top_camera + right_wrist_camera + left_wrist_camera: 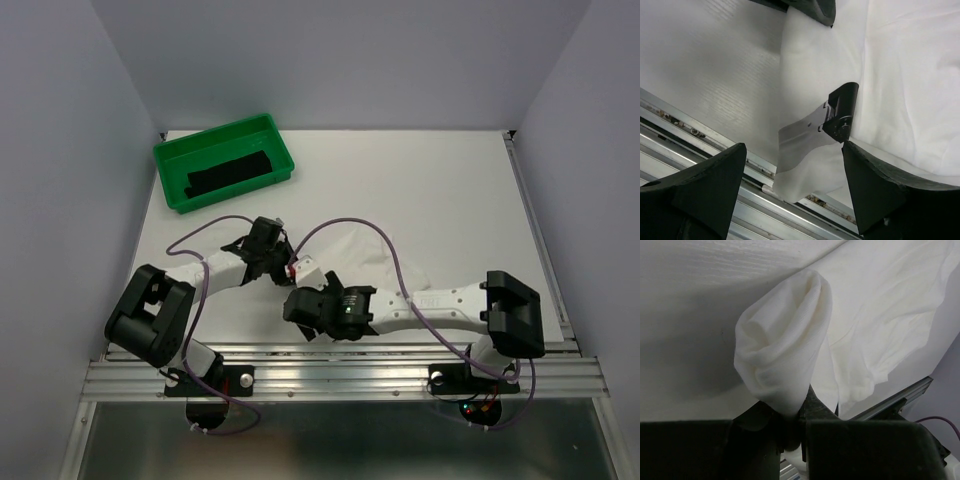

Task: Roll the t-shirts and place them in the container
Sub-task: Roll the T-shirt to the center of the board.

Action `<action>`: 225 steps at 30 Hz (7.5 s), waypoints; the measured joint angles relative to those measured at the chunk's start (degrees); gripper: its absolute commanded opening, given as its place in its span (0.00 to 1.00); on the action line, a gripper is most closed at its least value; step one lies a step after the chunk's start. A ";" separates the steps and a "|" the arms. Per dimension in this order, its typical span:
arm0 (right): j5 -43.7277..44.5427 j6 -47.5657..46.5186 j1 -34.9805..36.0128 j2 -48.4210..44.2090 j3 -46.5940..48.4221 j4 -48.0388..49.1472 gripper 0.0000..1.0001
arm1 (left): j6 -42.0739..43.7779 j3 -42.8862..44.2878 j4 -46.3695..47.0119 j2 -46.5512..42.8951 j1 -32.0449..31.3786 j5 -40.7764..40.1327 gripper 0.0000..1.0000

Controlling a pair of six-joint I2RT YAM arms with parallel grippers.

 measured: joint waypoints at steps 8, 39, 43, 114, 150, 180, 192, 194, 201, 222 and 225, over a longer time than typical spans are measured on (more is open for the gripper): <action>10.27 -0.81 6.40 10.67 4.50 -6.54 0.82 | -0.13 1.70 -2.43 0.04 -0.02 -0.63 0.00; 6.97 5.60 2.64 4.94 -5.97 1.11 0.01 | 3.85 6.14 -9.70 -1.92 -0.13 -4.39 0.71; -1.81 5.64 -1.70 -2.12 -11.78 8.55 0.01 | 5.03 8.83 -12.46 -4.39 0.09 -5.64 0.71; -19.17 16.37 -20.28 -28.85 -23.45 7.65 0.25 | 9.22 27.61 -6.16 23.12 -6.21 1.92 0.00; -11.89 15.80 -20.46 -13.03 -16.20 7.80 0.05 | 7.72 19.82 -7.91 10.27 -8.63 -1.99 0.00; -18.84 17.44 -21.90 -24.35 -26.99 7.98 0.05 | 9.79 17.77 -9.38 10.36 -11.61 -5.25 0.00; -16.81 17.44 -18.82 -18.51 -27.02 5.09 0.09 | 12.48 23.04 -13.09 14.25 -11.63 -7.28 0.00; -15.19 16.76 -17.59 -18.97 -24.33 2.10 0.14 | 13.29 25.14 -14.97 13.97 -11.61 -8.55 0.00; -7.04 14.71 -8.11 -15.50 -11.04 -4.11 0.55 | 15.26 29.57 -20.48 6.95 -9.88 -11.54 0.06; 2.51 12.44 -2.69 4.68 -7.37 -6.34 0.01 | 14.10 17.70 -22.14 -6.45 4.07 -7.82 0.80; 3.15 12.41 -2.62 3.58 -8.09 -5.31 0.01 | 13.64 15.61 -20.72 -6.78 4.07 -6.67 0.87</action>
